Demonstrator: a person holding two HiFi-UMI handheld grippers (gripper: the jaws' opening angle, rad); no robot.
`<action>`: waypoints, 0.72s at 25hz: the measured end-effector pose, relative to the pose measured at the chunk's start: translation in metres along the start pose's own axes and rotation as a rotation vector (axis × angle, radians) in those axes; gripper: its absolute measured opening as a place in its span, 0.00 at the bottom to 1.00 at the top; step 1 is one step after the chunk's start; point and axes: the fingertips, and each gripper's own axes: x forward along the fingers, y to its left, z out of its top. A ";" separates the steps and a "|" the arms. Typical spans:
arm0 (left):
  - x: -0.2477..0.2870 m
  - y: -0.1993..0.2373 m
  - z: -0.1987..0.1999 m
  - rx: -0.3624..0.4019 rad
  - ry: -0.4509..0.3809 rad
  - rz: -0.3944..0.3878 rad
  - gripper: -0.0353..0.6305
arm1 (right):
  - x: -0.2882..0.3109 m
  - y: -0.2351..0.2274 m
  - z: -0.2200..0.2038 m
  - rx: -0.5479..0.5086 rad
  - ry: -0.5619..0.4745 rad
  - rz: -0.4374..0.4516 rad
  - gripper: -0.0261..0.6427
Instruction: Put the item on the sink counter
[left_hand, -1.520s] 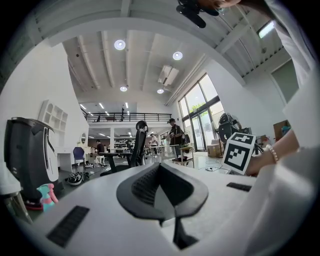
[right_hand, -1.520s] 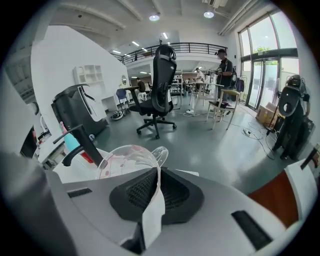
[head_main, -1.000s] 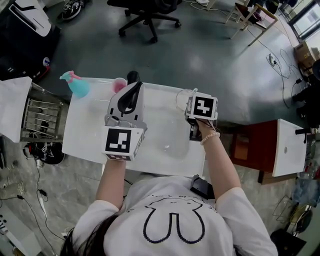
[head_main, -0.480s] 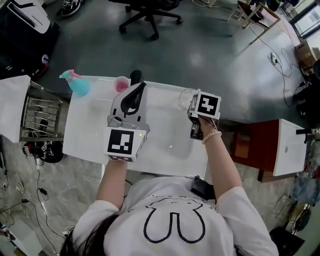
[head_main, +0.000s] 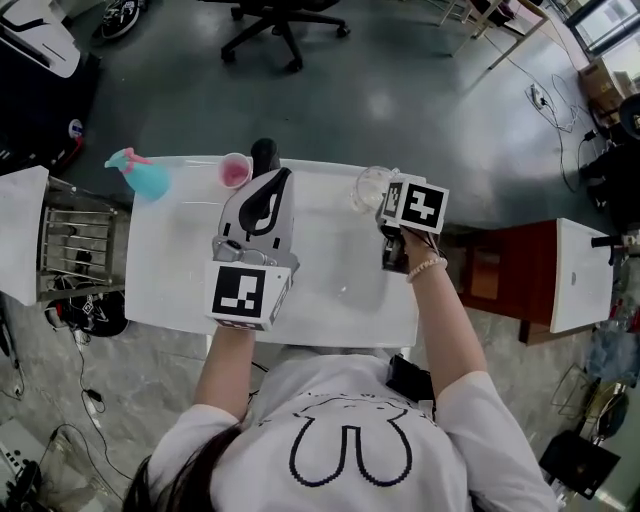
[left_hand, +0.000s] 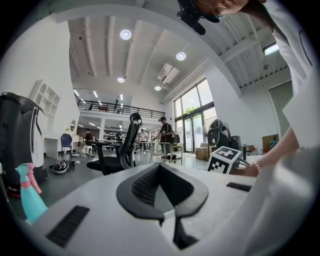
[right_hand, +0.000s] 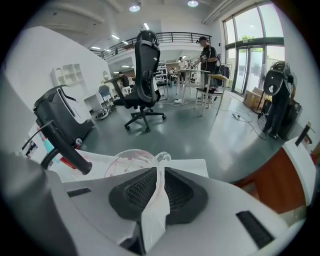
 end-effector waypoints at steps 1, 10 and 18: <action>0.000 0.000 0.000 -0.002 -0.002 -0.002 0.07 | -0.001 0.001 0.003 0.004 -0.019 0.017 0.13; -0.004 -0.009 -0.002 -0.003 -0.011 0.005 0.07 | -0.029 0.008 0.019 0.018 -0.150 0.112 0.34; -0.011 -0.030 0.014 0.042 -0.041 0.012 0.07 | -0.070 0.011 0.010 -0.020 -0.196 0.176 0.33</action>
